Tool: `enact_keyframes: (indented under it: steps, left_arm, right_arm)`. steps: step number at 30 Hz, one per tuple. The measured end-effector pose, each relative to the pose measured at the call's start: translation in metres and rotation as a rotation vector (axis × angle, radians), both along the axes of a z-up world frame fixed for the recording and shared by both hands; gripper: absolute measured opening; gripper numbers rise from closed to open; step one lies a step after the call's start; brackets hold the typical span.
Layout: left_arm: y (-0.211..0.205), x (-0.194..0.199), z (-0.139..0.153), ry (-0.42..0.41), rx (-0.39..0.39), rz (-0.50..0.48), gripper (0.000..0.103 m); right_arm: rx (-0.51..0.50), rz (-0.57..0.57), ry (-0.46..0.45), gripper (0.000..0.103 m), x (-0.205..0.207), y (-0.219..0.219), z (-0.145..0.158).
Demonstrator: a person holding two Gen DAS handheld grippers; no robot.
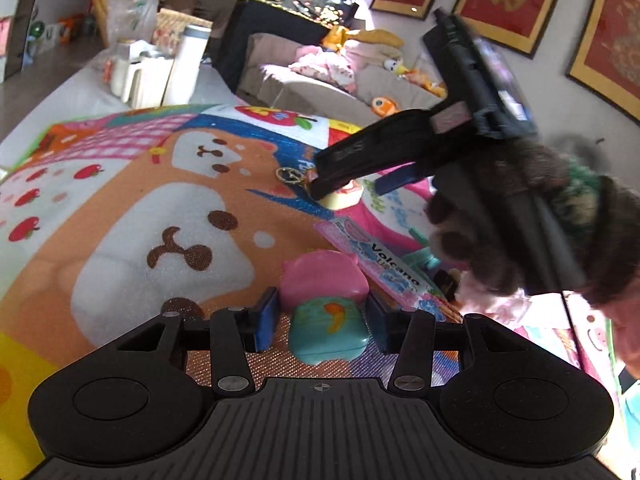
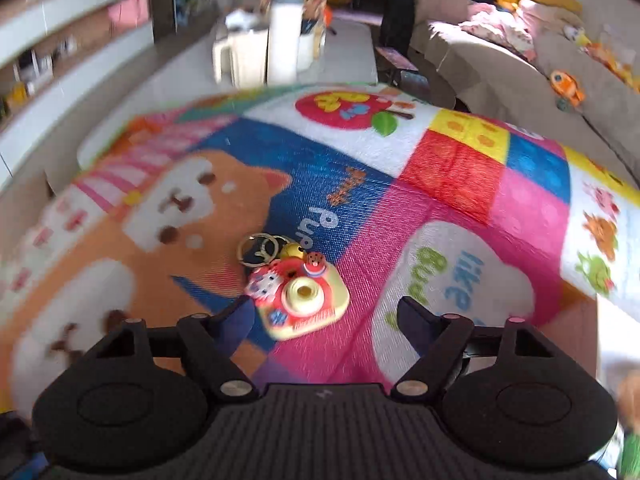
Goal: Organize objects
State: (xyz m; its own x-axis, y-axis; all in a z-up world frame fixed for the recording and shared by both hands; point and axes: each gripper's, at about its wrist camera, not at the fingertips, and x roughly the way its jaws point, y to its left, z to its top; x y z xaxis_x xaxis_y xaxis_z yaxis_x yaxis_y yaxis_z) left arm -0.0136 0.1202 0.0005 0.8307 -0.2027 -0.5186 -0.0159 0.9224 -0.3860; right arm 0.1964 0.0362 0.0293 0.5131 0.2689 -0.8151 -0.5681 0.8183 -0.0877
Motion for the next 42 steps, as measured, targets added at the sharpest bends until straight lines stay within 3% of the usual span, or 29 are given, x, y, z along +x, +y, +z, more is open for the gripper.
enact_keyframes:
  steps: [1,3,9,14,18,26,30,32,34,38,42]
  left_arm:
    - [0.000,0.000,0.000,0.000,0.001,0.000,0.051]
    - [-0.001,0.000,0.000,0.000,0.001,0.000,0.052]
    - [-0.002,0.000,0.000,0.004,0.012,0.002,0.052]
    - [-0.004,0.001,0.000,0.006,0.021,0.002,0.052]
    - [-0.006,0.001,0.001,0.009,0.037,0.002,0.052]
    - [-0.027,-0.003,0.007,0.039,0.156,-0.009,0.050]
    - [-0.051,-0.017,0.011,0.070,0.183,-0.108,0.050]
    - [-0.065,-0.024,0.014,0.088,0.206,-0.175,0.050]
    - [-0.077,-0.030,0.014,0.107,0.226,-0.226,0.050]
    - [-0.092,-0.036,0.015,0.119,0.286,-0.253,0.050]
    - [-0.098,-0.037,0.014,0.126,0.299,-0.243,0.051]
  right_arm:
    - [-0.008,0.001,0.024,0.064,0.005,0.003,-0.005]
    - [0.020,0.006,0.040,0.055,0.008,0.005,-0.006]
    - [0.093,0.030,0.028,0.056,-0.018,-0.018,0.021]
    - [0.181,0.046,-0.081,0.056,-0.073,-0.081,0.074]
    - [0.193,-0.008,-0.161,0.056,-0.128,-0.139,0.090]
    - [0.143,-0.192,-0.131,0.056,-0.200,-0.216,0.045]
    - [0.147,-0.252,-0.074,0.056,-0.222,-0.234,0.017]
    - [0.164,-0.244,-0.045,0.061,-0.233,-0.239,0.009]
    - [0.207,-0.201,-0.022,0.078,-0.246,-0.242,0.006]
    - [0.209,-0.116,-0.061,0.081,-0.267,-0.239,0.008]
    - [0.190,-0.145,-0.112,0.081,-0.264,-0.243,0.012]
